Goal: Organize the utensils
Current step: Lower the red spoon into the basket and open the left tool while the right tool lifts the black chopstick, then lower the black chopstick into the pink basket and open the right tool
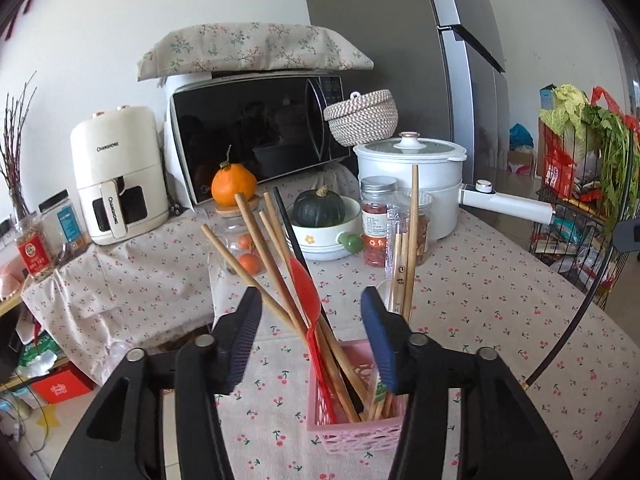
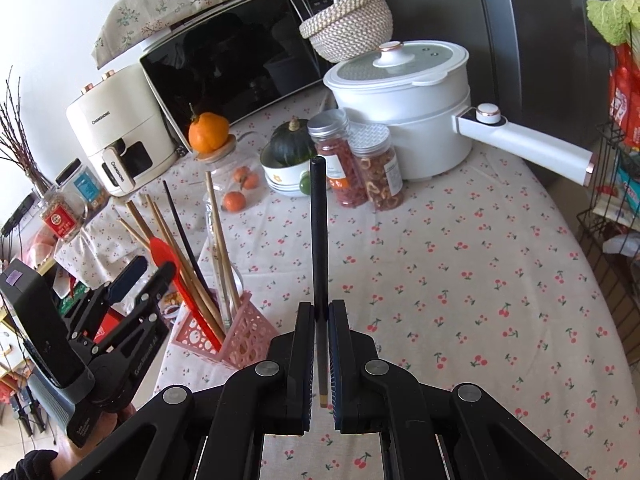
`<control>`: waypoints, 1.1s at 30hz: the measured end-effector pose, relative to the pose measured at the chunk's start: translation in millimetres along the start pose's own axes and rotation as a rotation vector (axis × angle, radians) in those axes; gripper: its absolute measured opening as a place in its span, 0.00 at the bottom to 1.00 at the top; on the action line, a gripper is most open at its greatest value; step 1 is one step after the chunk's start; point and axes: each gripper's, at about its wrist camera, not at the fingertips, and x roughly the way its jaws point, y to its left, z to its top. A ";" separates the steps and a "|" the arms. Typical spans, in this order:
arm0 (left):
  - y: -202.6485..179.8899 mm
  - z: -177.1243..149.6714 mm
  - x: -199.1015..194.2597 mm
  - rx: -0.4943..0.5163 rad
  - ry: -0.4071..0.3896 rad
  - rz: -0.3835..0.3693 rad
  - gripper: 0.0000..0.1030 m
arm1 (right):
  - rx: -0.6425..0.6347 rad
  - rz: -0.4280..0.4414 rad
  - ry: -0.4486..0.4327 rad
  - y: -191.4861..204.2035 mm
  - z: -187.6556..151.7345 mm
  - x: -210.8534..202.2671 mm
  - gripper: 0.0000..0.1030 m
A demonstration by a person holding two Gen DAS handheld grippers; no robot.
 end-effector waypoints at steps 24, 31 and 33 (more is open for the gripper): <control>89.2 -34.7 -32.1 -0.351 0.359 0.010 0.88 | -0.084 0.111 -0.165 100.4 27.6 9.6 0.05; 91.2 -38.9 -22.2 -0.371 0.404 -0.031 0.88 | -0.063 0.079 -0.062 101.4 25.4 60.0 0.05; 90.1 -38.2 -22.8 -0.373 0.399 -0.036 0.88 | -0.051 0.076 -0.041 100.9 24.7 70.7 0.05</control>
